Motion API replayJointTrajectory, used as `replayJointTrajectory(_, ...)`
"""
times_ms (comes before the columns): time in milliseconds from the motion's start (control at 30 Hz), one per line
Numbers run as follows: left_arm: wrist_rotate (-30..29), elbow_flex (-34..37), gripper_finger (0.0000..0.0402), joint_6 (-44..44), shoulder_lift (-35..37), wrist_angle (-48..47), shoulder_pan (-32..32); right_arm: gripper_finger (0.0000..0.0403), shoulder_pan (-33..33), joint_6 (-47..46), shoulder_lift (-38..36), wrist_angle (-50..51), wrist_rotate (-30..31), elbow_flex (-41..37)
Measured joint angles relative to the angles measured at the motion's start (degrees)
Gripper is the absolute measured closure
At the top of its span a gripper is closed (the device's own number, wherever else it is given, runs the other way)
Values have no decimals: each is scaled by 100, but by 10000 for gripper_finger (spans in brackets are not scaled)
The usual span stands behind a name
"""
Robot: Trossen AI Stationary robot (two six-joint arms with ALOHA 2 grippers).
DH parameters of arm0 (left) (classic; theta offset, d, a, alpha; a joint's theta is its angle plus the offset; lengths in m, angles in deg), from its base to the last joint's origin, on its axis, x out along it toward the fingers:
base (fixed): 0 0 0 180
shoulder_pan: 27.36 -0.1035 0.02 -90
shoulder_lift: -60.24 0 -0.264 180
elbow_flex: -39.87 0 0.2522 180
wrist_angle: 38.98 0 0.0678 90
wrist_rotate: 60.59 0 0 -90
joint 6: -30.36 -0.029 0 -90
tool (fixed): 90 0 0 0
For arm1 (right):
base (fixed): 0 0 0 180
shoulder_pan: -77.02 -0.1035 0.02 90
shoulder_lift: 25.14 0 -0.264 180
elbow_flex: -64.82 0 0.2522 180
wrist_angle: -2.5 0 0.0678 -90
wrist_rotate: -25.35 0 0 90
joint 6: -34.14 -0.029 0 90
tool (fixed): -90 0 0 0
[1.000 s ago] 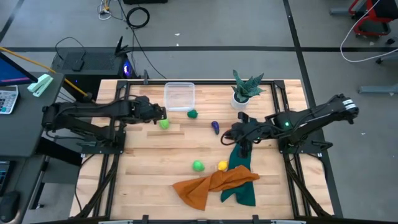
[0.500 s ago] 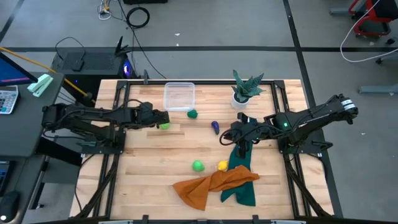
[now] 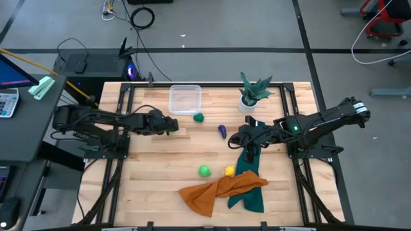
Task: Pick and placing Produce into tupperware
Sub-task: Put the green melon into the transparent bin
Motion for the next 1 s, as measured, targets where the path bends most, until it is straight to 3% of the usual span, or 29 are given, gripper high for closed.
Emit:
replayJointTrajectory(467, -28, -6, 10, 70, -1001, 394, 0, 398, 0, -107, 0, -61, -9, 0)
replayJointTrajectory(1000, -308, -8, 19, -52, -1107, 645, -188, 398, 0, -227, 0, -46, -17, 0)
